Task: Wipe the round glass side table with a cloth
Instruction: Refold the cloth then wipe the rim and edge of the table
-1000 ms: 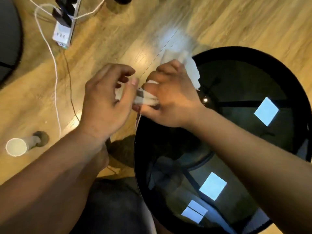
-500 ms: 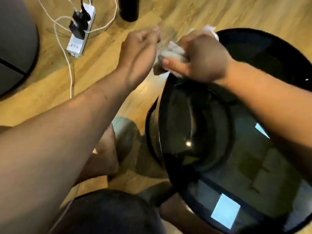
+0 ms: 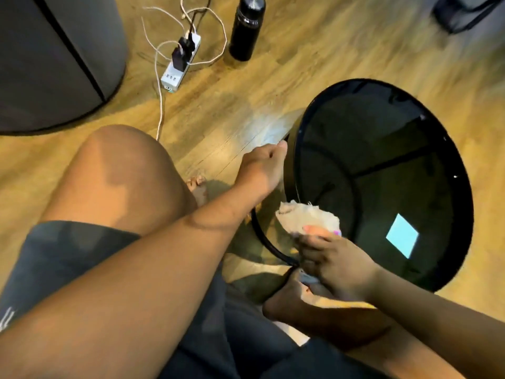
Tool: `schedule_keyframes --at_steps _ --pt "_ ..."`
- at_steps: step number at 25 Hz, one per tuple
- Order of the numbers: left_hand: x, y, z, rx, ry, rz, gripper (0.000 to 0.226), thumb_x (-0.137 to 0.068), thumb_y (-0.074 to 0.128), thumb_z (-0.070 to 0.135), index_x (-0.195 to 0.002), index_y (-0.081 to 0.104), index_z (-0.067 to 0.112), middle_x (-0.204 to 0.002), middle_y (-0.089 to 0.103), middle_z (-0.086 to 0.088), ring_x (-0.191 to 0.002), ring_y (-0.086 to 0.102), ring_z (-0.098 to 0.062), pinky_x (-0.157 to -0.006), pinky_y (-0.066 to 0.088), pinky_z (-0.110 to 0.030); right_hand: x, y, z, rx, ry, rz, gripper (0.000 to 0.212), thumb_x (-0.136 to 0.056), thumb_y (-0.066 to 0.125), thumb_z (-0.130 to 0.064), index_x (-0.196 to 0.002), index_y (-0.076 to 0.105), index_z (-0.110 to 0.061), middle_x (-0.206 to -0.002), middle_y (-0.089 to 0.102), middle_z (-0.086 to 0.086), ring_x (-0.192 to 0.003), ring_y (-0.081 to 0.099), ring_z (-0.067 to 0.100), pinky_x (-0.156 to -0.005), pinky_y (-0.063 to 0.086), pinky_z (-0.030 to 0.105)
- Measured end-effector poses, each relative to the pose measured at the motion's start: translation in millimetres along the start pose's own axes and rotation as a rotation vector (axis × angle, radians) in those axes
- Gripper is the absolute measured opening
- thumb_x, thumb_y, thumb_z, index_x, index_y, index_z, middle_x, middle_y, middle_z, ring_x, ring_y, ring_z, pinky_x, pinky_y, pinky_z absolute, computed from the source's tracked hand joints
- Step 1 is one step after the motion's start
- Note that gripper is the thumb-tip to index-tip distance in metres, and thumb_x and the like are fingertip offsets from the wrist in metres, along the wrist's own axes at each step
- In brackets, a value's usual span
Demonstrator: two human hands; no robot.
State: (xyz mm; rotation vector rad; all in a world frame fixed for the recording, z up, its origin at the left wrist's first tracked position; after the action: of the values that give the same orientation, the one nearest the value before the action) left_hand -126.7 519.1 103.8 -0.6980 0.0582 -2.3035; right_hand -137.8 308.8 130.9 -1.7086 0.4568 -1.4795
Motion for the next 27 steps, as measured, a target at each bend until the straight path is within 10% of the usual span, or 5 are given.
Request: schedule_keyframes --at_steps 5,12,18,22,27 --pt "2 22 0 0.191 0.019 -0.098 0.049 -0.101 0.028 0.05 -0.104 0.067 0.021 -0.091 0.058 0.009 -0.087 0.056 -0.009 -0.077 0.042 -0.026 -14 -3 10 0.203 -0.084 -0.001 0.033 -0.093 0.046 -0.031 -0.102 0.077 -0.024 -0.117 0.07 -0.001 -0.131 0.051 0.023 -0.123 0.009 0.049" --pt "-14 -12 16 0.11 0.029 0.076 0.049 -0.102 0.036 0.05 -0.105 0.07 0.015 -0.105 0.071 -0.008 -0.098 0.063 -0.027 -0.074 0.039 -0.03 -110 -90 163 -0.047 0.634 0.142 0.055 -0.09 0.037 -0.052 -0.127 0.064 -0.022 -0.138 0.055 0.003 -0.144 0.025 0.024 -0.121 0.007 0.051" --pt "-4 14 17 -0.056 0.028 -0.038 0.038 -0.101 0.044 0.045 -0.092 0.07 0.019 -0.086 0.066 0.004 -0.098 0.063 -0.02 -0.068 0.042 -0.024 -46 -40 41 -0.012 0.273 0.268 0.029 -0.092 0.053 -0.034 -0.103 0.076 -0.022 -0.125 0.067 0.006 -0.139 0.042 0.031 -0.12 0.015 0.058" --pt "20 40 -3 -0.172 0.08 -0.071 0.036 -0.1 0.051 0.034 -0.127 0.064 0.014 -0.126 0.068 -0.006 -0.118 0.061 -0.022 -0.098 0.048 -0.034 32 31 -12 0.15 0.194 0.23 0.028 -0.071 0.077 -0.007 -0.096 0.079 -0.018 -0.116 0.073 0.005 -0.128 0.056 0.03 -0.114 0.026 0.055" --pt "17 38 -5 -0.094 0.113 0.024 0.015 -0.094 0.061 0.027 -0.096 0.073 0.017 -0.1 0.074 0.0 -0.093 0.067 -0.016 -0.087 0.055 -0.031 95 73 -29 0.221 0.204 0.08 0.03 -0.054 0.09 -0.009 -0.079 0.081 -0.022 -0.099 0.076 -0.003 -0.116 0.065 0.022 -0.108 0.035 0.051"
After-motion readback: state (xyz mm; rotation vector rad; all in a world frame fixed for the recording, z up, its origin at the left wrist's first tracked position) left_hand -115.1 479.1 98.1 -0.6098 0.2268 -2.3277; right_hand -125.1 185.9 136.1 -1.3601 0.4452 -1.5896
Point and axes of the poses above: each hand's wrist, its own x-axis away from the middle knuckle, its own y-axis out of the palm, z = x × y, the point moved 9 cm from there along -x, towards the middle knuckle
